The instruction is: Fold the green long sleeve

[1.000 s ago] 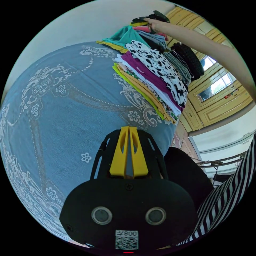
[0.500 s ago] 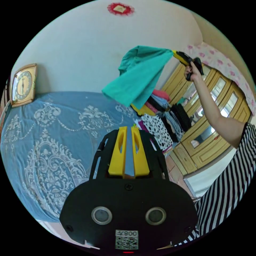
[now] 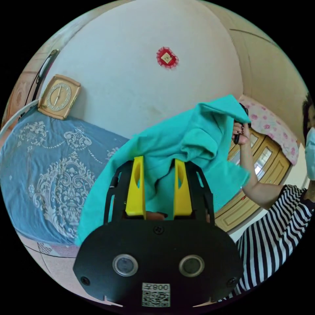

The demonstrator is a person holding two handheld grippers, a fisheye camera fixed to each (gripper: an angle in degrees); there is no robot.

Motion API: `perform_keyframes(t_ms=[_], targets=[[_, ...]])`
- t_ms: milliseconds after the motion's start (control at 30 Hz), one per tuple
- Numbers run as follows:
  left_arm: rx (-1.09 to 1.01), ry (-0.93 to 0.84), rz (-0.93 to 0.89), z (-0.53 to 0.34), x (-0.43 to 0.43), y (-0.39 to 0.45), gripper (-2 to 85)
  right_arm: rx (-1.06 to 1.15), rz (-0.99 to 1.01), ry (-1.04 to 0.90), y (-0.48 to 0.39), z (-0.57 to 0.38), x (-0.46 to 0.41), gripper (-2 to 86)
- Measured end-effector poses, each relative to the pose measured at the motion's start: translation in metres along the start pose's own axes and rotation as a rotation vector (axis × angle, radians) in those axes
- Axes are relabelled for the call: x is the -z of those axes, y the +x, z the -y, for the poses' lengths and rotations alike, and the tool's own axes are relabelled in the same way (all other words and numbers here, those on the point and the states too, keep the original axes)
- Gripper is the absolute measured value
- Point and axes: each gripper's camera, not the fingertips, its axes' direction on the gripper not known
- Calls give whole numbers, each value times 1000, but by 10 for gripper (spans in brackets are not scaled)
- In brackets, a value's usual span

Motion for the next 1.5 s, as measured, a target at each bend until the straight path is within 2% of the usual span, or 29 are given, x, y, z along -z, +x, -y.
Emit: perform_keyframes(t_ms=[167,300,400,500,567,733,900,1000,1067,1300,1500], targets=[[-14,-26,-91,0,73,39,27,41,18,-27,-35,34,16,2],[-39,17,-63,13,127,68,17,81,0,-21,-67,59,47,2],[-69,36,-63,25,167,89,25,101,-25,1,-88,76,77,2],[-60,-10,-57,28,192,104,72,121,-59,4,-107,92,103,2],[-56,-83,-18,26,203,114,111,132,-85,6,-118,101,118,2],[-55,-247,96,18,217,131,134,152,-103,17,-144,122,160,3],[17,-324,-146,23,230,147,136,164,-92,35,-164,131,195,3],[144,-319,-451,23,238,150,121,164,-96,51,-175,133,218,2],[217,-268,-672,20,251,160,69,160,-106,57,-180,132,231,2],[223,-192,-656,30,324,206,25,132,-139,74,-196,116,281,2],[171,-91,-547,57,409,253,20,115,-203,114,-213,92,325,2]])
